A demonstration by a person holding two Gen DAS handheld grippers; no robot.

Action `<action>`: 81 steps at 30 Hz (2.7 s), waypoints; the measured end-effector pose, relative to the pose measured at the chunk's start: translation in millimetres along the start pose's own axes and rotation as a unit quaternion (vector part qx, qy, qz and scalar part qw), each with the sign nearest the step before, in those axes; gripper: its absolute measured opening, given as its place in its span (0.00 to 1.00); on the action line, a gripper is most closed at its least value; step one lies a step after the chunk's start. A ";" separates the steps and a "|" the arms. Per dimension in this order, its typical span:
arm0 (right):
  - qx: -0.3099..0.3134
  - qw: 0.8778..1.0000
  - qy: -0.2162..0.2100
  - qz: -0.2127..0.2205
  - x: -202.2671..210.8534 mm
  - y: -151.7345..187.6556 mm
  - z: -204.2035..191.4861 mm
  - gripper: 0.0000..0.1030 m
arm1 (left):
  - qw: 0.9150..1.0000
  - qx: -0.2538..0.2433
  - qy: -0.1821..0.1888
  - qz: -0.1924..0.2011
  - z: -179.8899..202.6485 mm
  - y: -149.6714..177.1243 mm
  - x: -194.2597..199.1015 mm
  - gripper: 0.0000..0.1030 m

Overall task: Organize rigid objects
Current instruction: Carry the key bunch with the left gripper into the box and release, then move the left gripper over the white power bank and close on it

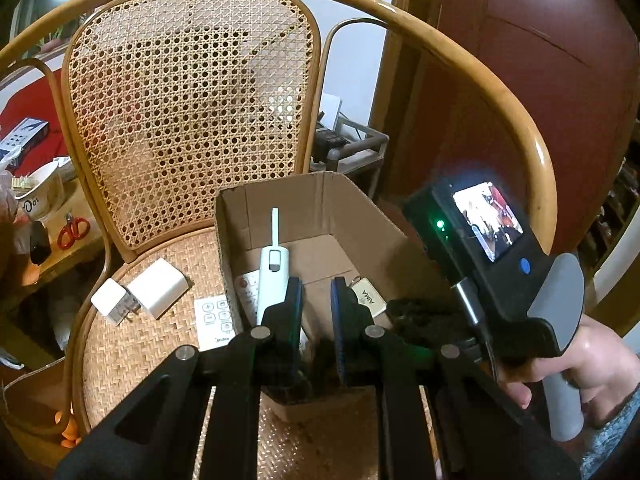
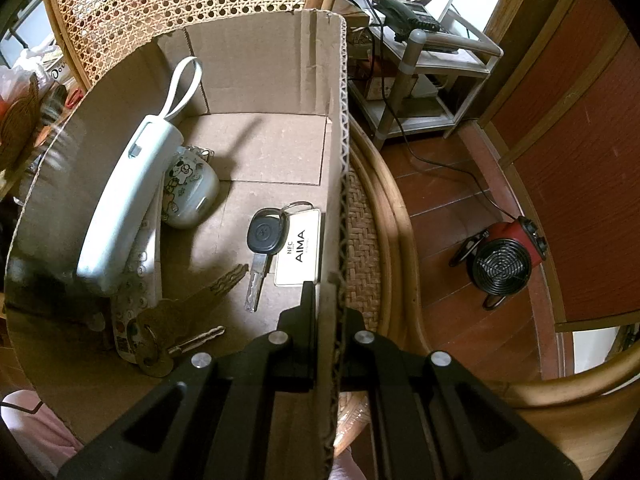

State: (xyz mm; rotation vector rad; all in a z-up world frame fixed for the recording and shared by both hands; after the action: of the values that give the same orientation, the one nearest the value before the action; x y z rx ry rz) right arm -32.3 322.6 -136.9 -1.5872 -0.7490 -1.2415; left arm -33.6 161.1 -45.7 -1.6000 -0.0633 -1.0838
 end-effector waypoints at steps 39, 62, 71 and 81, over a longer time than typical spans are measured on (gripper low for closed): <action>0.001 1.000 0.000 0.000 0.8 0.3 1.0 0.06 | 0.970 0.088 -0.208 -0.087 -180.0 -3.9 -80.6 0.91; 0.002 1.000 0.000 0.000 1.5 0.8 1.4 0.06 | 0.942 0.161 -0.271 -0.116 -262.6 10.8 -134.1 0.91; 0.002 1.000 0.001 0.000 1.4 0.8 1.2 0.06 | 0.938 0.173 -0.271 -0.132 -260.2 14.6 -147.3 0.91; 0.004 1.000 0.001 0.000 3.3 -0.2 2.6 0.06 | 0.934 0.168 -0.270 -0.165 -249.1 27.7 -140.2 0.72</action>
State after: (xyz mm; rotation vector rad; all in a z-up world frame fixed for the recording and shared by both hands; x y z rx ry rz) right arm -30.6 324.8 -133.8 -1.5799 -0.7520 -1.2385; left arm -247.3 20.7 -176.4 -1.5552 -0.8684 -0.7927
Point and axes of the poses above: each gripper's, at about its wrist camera, not at the fingertips, and x roughly against the way its jaws point, z to its right, y to its underside, the point moved 3 cm from there along -x, roughly the way its jaws point, and after that the axes turned 5 degrees about -y, right-handed, at the moved point
